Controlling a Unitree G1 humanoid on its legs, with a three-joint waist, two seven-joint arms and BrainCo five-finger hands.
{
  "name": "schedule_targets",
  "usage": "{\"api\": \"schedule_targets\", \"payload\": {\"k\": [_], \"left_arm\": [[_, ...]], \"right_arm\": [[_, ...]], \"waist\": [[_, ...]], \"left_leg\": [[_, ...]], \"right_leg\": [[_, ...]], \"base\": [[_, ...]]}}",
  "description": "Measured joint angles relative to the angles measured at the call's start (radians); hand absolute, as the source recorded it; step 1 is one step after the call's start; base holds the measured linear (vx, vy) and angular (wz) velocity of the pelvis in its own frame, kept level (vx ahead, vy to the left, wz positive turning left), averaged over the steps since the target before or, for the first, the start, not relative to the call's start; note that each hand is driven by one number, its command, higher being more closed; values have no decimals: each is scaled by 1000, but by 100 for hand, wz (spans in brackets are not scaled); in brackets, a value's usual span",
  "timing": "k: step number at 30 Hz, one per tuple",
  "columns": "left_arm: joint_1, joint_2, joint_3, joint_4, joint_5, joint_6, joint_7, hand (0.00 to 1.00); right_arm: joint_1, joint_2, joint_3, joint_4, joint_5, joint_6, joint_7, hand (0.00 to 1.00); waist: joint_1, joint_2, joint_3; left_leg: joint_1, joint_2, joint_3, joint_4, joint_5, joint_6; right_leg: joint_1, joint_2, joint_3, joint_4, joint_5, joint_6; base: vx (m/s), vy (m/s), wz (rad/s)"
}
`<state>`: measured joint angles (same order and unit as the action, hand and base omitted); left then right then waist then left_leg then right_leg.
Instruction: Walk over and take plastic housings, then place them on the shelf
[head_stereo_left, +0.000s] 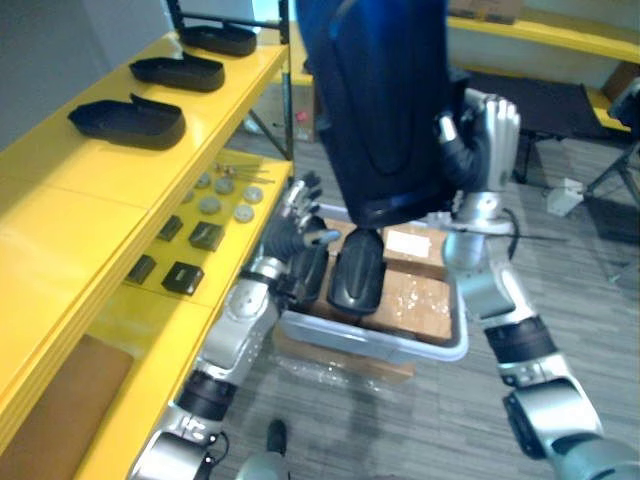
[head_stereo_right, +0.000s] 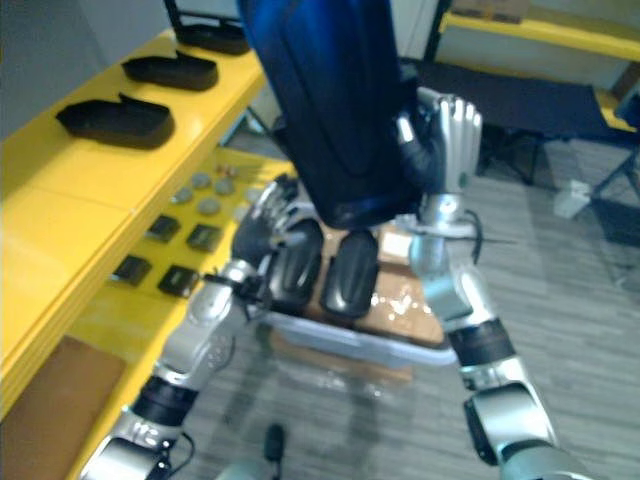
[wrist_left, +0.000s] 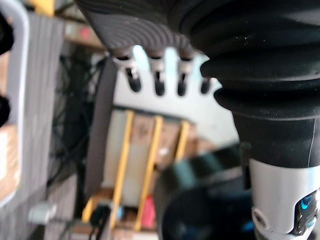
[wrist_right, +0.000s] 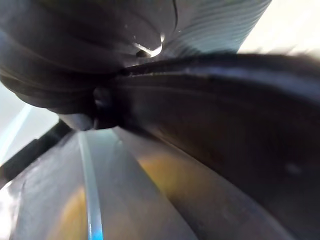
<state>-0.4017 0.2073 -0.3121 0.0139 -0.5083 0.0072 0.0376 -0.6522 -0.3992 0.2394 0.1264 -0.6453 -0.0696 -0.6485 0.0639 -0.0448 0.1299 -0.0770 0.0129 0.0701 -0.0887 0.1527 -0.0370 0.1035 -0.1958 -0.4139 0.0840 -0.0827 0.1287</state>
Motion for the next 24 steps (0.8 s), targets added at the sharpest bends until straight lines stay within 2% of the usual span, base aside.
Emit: {"api": "schedule_targets", "payload": {"k": [3, 5, 12, 16, 18, 21, 24], "left_arm": [[-2, -5, -23, 47, -26, 19, -2, 0], [-2, -17, -24, 51, -36, 19, -2, 0], [-3, -19, -45, 80, -94, 18, -11, 0], [-2, -17, -50, 105, -192, 19, -13, 0], [0, -17, -54, 105, -202, 19, -8, 0], [2, -19, -58, 105, -202, 19, 25, 0], [4, -19, -57, 105, -202, 17, 74, 0]], "right_arm": [[2, 21, 58, 51, -17, -2, 9, 100], [2, 23, 81, 67, -18, -3, 17, 100], [35, 56, 103, 100, -38, -41, 27, 100], [53, 64, 125, 136, -39, -43, 27, 100], [64, 66, 124, 139, -38, -46, 21, 100], [88, 70, 124, 157, -38, -75, 14, 100], [120, 78, 124, 161, -38, -82, 14, 100]], "waist": [[1, 28, -16], [3, 33, -20], [2, 24, -25], [3, 23, -26], [3, 21, -28], [1, 6, -37], [-4, -13, -50]], "left_leg": [[-7, 4, -6, 0, 16, -2], [-8, 8, -7, 0, 23, -2], [-16, 10, -5, -1, 32, 1], [-22, 9, -5, -1, 38, 2], [-22, 9, -4, -1, 38, 1], [-22, 12, -4, -1, 39, 0], [-21, 15, -5, 0, 39, -1]], "right_leg": [[2, 8, -3, -14, 1, 2], [2, 11, -3, -14, 3, 0], [2, 17, 0, -39, 27, 1], [1, 19, -1, -48, 38, 1], [2, 19, -1, -49, 38, 1], [2, 22, 0, -51, 38, 0], [2, 23, 1, -51, 37, -1]], "base": [[-121, -5, 7], [-82, -2, 1], [-29, 1, -1], [0, 0, 0], [0, 0, 0], [0, 0, 0], [0, 0, 0]]}}
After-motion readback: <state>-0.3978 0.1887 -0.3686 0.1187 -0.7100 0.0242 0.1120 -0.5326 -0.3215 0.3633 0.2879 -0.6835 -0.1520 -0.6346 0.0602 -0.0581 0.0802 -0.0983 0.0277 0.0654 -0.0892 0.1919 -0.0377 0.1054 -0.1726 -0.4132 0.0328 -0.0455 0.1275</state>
